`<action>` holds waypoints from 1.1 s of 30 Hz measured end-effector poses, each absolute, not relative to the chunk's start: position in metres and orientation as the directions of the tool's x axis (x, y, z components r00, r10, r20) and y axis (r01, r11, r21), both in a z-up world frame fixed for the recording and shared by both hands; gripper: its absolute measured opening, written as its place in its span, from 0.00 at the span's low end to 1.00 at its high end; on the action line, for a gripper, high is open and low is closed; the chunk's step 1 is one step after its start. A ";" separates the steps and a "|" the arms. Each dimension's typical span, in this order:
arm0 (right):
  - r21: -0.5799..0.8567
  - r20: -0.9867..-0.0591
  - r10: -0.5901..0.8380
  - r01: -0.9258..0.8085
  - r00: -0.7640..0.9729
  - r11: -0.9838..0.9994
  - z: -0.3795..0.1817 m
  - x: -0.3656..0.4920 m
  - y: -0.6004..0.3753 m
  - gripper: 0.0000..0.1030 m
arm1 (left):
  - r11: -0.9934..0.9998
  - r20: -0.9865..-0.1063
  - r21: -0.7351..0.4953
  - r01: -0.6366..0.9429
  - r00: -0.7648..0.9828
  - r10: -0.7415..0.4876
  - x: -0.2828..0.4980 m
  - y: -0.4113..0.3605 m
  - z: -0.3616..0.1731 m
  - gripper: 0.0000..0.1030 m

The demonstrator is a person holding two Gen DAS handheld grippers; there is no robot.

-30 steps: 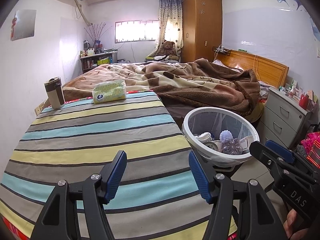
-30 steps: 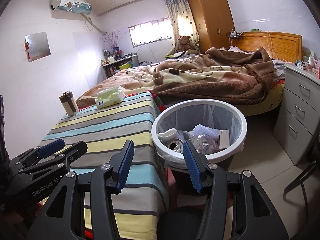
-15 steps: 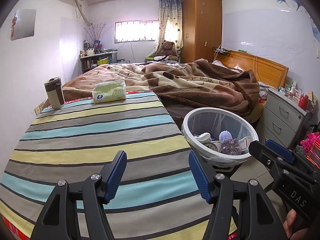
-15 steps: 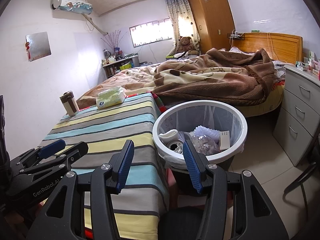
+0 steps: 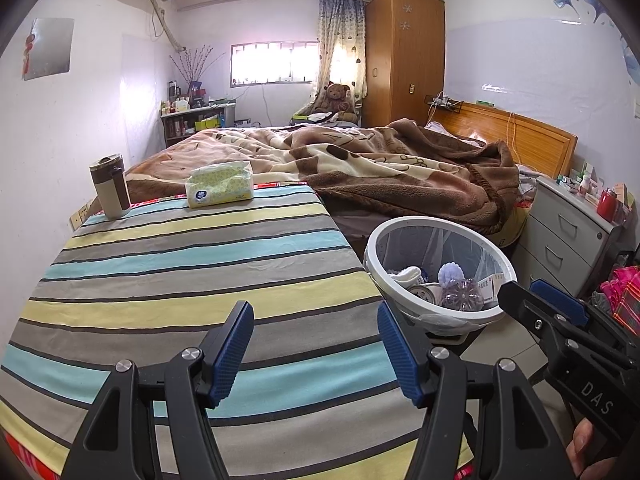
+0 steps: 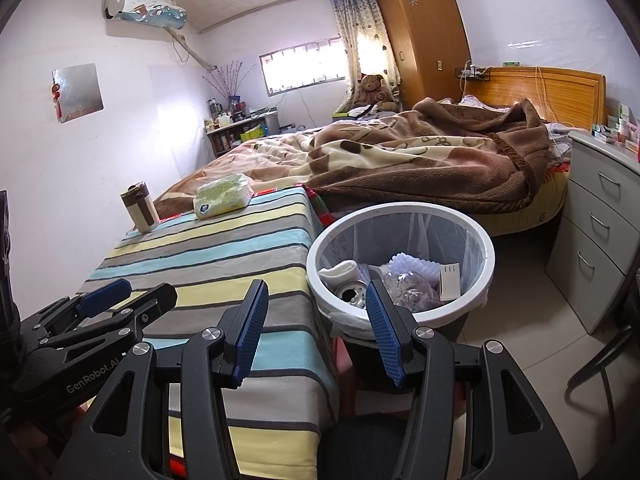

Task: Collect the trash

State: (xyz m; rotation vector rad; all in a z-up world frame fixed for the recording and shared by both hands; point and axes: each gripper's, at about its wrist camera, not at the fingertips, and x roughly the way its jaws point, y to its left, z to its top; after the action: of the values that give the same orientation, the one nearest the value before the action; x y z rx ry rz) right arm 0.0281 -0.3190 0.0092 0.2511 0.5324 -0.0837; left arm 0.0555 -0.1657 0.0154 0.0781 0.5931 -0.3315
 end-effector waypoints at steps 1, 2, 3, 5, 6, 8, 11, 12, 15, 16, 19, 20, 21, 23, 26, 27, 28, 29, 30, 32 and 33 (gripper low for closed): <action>0.215 -0.512 -0.014 0.144 0.859 0.966 0.009 0.028 -0.319 0.51 | 0.944 -0.560 -0.022 0.329 0.778 -0.284 0.055 -0.166 0.016 0.62; 0.216 -0.512 -0.014 0.144 0.859 0.966 0.010 0.028 -0.319 0.51 | 0.944 -0.561 -0.023 0.330 0.777 -0.285 0.056 -0.165 0.015 0.62; 0.216 -0.511 -0.014 0.144 0.859 0.966 0.010 0.028 -0.319 0.51 | 0.944 -0.560 -0.023 0.329 0.778 -0.284 0.056 -0.166 0.015 0.62; 0.214 -0.510 -0.015 0.144 0.860 0.966 0.010 0.028 -0.319 0.51 | 0.944 -0.560 -0.022 0.329 0.778 -0.285 0.056 -0.166 0.016 0.62; 0.214 -0.510 -0.015 0.144 0.860 0.966 0.010 0.028 -0.319 0.51 | 0.944 -0.560 -0.023 0.329 0.778 -0.285 0.056 -0.166 0.016 0.62; 0.213 -0.509 -0.015 0.143 0.860 0.967 0.011 0.028 -0.319 0.51 | 0.944 -0.559 -0.023 0.329 0.778 -0.285 0.056 -0.166 0.017 0.62; 0.213 -0.509 -0.015 0.143 0.861 0.967 0.011 0.028 -0.319 0.51 | 0.944 -0.559 -0.023 0.330 0.778 -0.286 0.056 -0.167 0.018 0.62; 0.214 -0.510 -0.014 0.143 0.860 0.966 0.011 0.028 -0.319 0.51 | 0.944 -0.559 -0.023 0.329 0.779 -0.285 0.055 -0.166 0.018 0.62; 0.213 -0.510 -0.015 0.143 0.860 0.966 0.011 0.028 -0.319 0.51 | 0.944 -0.559 -0.023 0.329 0.779 -0.286 0.056 -0.166 0.017 0.62; 0.214 -0.509 -0.015 0.143 0.860 0.966 0.011 0.028 -0.319 0.51 | 0.944 -0.559 -0.024 0.329 0.779 -0.286 0.055 -0.166 0.018 0.62; 0.212 -0.510 -0.016 0.144 0.860 0.967 0.011 0.028 -0.318 0.51 | 0.944 -0.560 -0.024 0.329 0.778 -0.286 0.056 -0.166 0.018 0.62; 0.213 -0.509 -0.015 0.143 0.860 0.966 0.011 0.028 -0.318 0.51 | 0.944 -0.559 -0.025 0.329 0.778 -0.286 0.055 -0.166 0.019 0.62; 0.213 -0.510 -0.015 0.143 0.860 0.966 0.011 0.028 -0.318 0.51 | 0.944 -0.559 -0.024 0.330 0.778 -0.286 0.056 -0.166 0.020 0.62; 0.213 -0.509 -0.015 0.143 0.860 0.967 0.011 0.028 -0.319 0.51 | 0.944 -0.559 -0.025 0.329 0.778 -0.286 0.055 -0.165 0.019 0.62; 0.213 -0.510 -0.014 0.142 0.860 0.967 0.012 0.028 -0.319 0.51 | 0.944 -0.560 -0.025 0.328 0.778 -0.285 0.055 -0.165 0.019 0.62; 0.212 -0.510 -0.015 0.143 0.860 0.967 0.011 0.028 -0.318 0.51 | 0.944 -0.560 -0.026 0.329 0.778 -0.286 0.056 -0.165 0.020 0.62; 0.212 -0.510 -0.015 0.143 0.860 0.967 0.012 0.028 -0.318 0.51 | 0.944 -0.560 -0.026 0.329 0.778 -0.286 0.056 -0.165 0.020 0.62; 0.212 -0.510 -0.015 0.143 0.860 0.967 0.011 0.028 -0.318 0.51 | 0.944 -0.560 -0.026 0.328 0.778 -0.286 0.055 -0.166 0.021 0.62; 0.212 -0.510 -0.015 0.143 0.860 0.967 0.011 0.028 -0.318 0.51 | 0.944 -0.560 -0.026 0.328 0.778 -0.286 0.056 -0.165 0.020 0.62; 0.213 -0.510 -0.015 0.143 0.860 0.967 0.011 0.028 -0.318 0.51 | 0.944 -0.560 -0.026 0.328 0.778 -0.286 0.056 -0.165 0.020 0.62; 0.212 -0.510 -0.015 0.142 0.860 0.967 0.011 0.028 -0.318 0.51 | 0.944 -0.560 -0.026 0.328 0.778 -0.286 0.056 -0.165 0.020 0.62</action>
State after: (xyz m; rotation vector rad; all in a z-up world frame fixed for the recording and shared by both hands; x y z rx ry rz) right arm 0.0279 -0.3180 0.0111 0.2478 0.5299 -0.0834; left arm 0.0556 -0.1650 0.0199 0.0744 0.5929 -0.3322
